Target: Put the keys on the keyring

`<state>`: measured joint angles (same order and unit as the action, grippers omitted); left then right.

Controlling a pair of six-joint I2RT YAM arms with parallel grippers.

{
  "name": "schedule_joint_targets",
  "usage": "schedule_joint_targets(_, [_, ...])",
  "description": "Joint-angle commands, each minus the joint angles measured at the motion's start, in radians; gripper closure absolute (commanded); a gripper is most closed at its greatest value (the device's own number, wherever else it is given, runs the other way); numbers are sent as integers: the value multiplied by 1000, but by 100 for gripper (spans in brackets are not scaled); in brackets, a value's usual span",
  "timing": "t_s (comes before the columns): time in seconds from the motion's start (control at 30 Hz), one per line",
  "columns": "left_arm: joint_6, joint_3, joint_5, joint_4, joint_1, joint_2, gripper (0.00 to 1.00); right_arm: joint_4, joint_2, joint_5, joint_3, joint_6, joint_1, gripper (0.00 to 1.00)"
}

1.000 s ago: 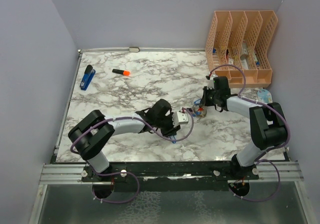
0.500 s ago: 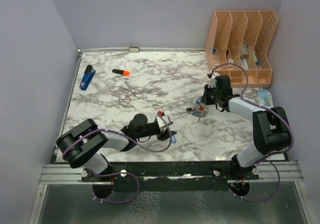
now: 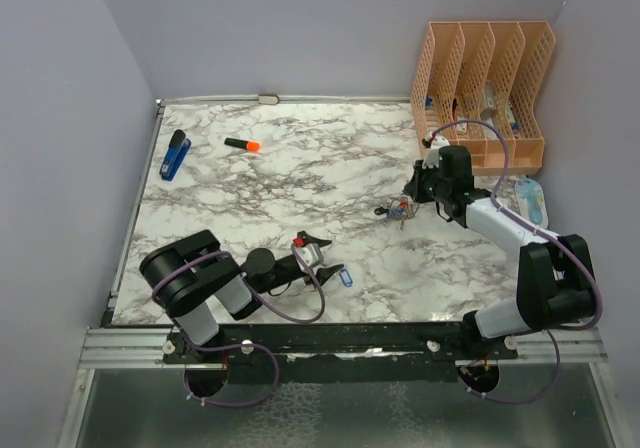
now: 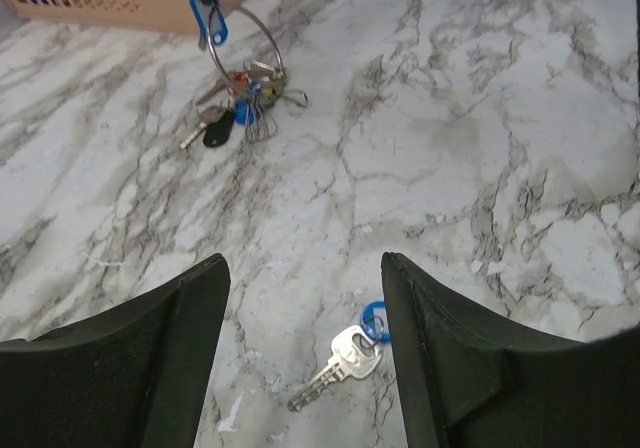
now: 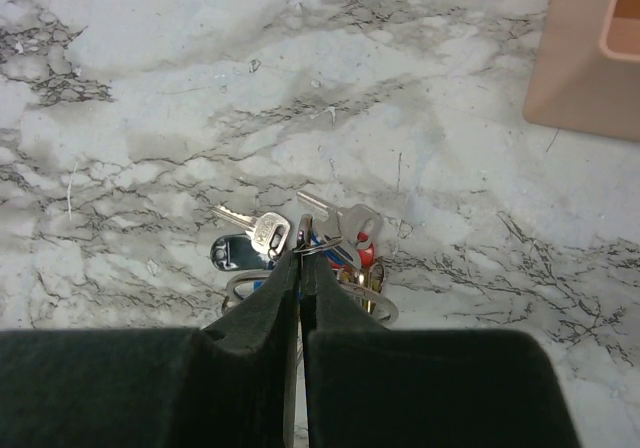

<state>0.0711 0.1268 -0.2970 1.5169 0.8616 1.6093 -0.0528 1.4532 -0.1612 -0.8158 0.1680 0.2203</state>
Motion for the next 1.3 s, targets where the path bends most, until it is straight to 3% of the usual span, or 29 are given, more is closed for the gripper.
schedule_joint_targets(0.0, [21,-8,16,221,2,139,35,24,-14,20,22,3,-6,99])
schedule_joint_targets(0.97, [55,75,78,270,48,310,39,108,46,-14,67,10,-6,99])
schedule_joint_targets(1.27, [44,105,81,270,47,352,47,109,42,-9,70,7,-6,99])
